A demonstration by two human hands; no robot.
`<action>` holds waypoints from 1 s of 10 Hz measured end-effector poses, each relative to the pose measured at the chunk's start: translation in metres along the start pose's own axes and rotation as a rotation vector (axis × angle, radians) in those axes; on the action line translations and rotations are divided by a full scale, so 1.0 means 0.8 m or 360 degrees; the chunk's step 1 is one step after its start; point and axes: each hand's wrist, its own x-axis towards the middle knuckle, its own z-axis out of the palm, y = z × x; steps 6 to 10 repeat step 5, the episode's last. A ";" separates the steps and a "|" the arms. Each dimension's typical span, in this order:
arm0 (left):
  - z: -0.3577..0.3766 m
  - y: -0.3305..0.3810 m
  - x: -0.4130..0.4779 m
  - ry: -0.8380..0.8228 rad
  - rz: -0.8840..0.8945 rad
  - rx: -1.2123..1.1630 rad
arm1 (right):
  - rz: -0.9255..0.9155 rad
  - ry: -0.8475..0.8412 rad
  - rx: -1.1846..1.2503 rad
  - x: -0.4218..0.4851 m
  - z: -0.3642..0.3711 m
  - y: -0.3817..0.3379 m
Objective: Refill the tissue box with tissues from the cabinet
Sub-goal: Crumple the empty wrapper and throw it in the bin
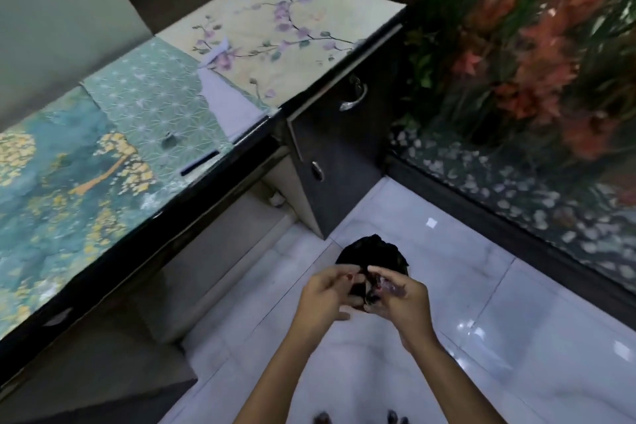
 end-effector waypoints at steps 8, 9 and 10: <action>-0.018 -0.234 0.309 0.0076 0.0076 0.0491 | 0.0367 -0.0059 -0.0506 0.365 -0.041 0.327; -0.018 -0.234 0.309 0.0076 0.0076 0.0491 | 0.0367 -0.0059 -0.0506 0.365 -0.041 0.327; -0.018 -0.234 0.309 0.0076 0.0076 0.0491 | 0.0367 -0.0059 -0.0506 0.365 -0.041 0.327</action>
